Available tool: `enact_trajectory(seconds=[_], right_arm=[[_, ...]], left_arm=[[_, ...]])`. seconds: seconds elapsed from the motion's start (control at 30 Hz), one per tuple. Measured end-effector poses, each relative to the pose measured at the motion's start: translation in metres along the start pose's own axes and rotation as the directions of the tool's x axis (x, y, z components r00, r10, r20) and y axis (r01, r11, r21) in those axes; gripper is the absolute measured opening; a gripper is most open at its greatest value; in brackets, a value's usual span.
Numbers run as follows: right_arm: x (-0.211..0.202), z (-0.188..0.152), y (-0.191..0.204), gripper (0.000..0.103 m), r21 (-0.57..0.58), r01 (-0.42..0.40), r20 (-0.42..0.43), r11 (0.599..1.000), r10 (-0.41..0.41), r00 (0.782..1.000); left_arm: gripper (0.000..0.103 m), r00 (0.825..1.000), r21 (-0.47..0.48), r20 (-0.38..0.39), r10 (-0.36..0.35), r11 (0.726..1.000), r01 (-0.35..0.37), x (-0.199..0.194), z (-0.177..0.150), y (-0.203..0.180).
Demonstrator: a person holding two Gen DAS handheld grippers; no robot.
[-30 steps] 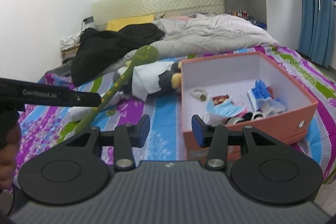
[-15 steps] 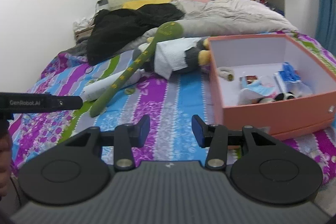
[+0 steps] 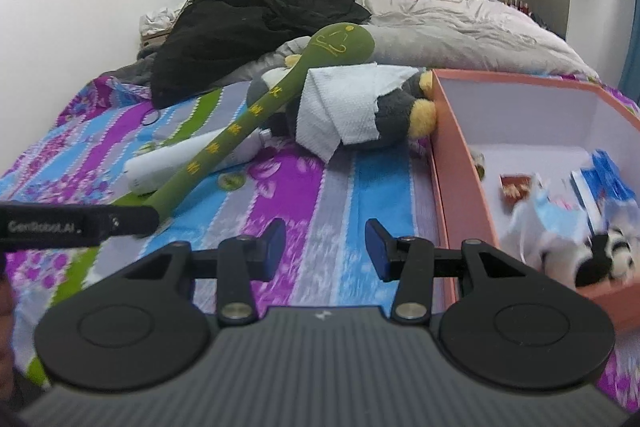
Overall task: Organize soft objects
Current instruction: 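Grasp the white towel draped on the panda plush with the right tool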
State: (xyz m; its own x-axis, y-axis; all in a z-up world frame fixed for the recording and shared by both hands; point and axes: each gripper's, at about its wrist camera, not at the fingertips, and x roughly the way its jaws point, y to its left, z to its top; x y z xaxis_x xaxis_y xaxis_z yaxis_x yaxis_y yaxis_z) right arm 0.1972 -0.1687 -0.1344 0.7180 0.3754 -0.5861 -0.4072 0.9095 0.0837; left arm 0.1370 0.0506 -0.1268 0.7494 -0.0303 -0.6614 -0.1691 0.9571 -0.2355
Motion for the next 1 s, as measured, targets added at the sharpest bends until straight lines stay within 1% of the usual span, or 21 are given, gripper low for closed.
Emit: enact_trajectory(seconds=[0.2, 0.47, 0.53, 0.6, 0.67, 0.7, 0.73, 0.8, 0.9, 1.0], right_arm=[[0.049, 0.024, -0.002, 0.047, -0.031, 0.025, 0.036, 0.999, -0.023, 0.999], [0.113, 0.055, 0.003, 0.047, -0.073, 0.057, 0.069, 0.996, -0.052, 0.996], [0.126, 0.058, 0.006, 0.047, -0.099, 0.075, 0.076, 0.992, -0.067, 0.995], [0.141, 0.062, 0.008, 0.047, -0.131, 0.117, 0.079, 0.984, -0.107, 0.991], [0.153, 0.067, 0.01, 0.047, -0.148, 0.128, 0.084, 0.981, -0.116, 0.99], [0.159, 0.07, 0.01, 0.051, -0.15, 0.125, 0.082, 0.981, -0.114, 0.99], [0.164, 0.074, 0.011, 0.058, -0.149, 0.123, 0.075, 0.981, -0.113, 0.991], [0.171, 0.08, 0.017, 0.064, -0.157, 0.124, 0.078, 0.98, -0.113, 0.991], [0.18, 0.085, 0.03, 0.064, -0.221, 0.113, 0.099, 0.969, -0.093, 0.991], [0.192, 0.084, 0.042, 0.064, -0.307, 0.157, 0.1, 0.939, -0.132, 0.986]], left_arm=[[0.054, 1.0, -0.007, 0.013, 0.011, 1.0, -0.011, 0.038, 0.021, 0.01], [0.054, 1.0, -0.029, 0.021, -0.002, 1.0, 0.003, 0.084, 0.046, 0.02], [0.054, 1.0, -0.036, 0.025, 0.002, 0.999, -0.001, 0.094, 0.05, 0.023], [0.054, 1.0, -0.038, 0.028, 0.002, 0.999, -0.001, 0.102, 0.053, 0.025], [0.054, 1.0, -0.043, 0.029, 0.001, 0.999, 0.0, 0.109, 0.056, 0.029], [0.054, 1.0, -0.045, 0.029, 0.0, 0.999, 0.001, 0.112, 0.057, 0.031], [0.054, 1.0, -0.046, 0.029, 0.004, 0.999, -0.003, 0.115, 0.057, 0.032], [0.054, 0.999, -0.045, 0.024, 0.022, 0.999, -0.021, 0.121, 0.057, 0.036], [0.054, 0.999, -0.054, 0.023, 0.03, 0.998, -0.029, 0.126, 0.057, 0.04], [0.054, 0.999, -0.06, 0.019, 0.037, 0.998, -0.036, 0.129, 0.056, 0.043]])
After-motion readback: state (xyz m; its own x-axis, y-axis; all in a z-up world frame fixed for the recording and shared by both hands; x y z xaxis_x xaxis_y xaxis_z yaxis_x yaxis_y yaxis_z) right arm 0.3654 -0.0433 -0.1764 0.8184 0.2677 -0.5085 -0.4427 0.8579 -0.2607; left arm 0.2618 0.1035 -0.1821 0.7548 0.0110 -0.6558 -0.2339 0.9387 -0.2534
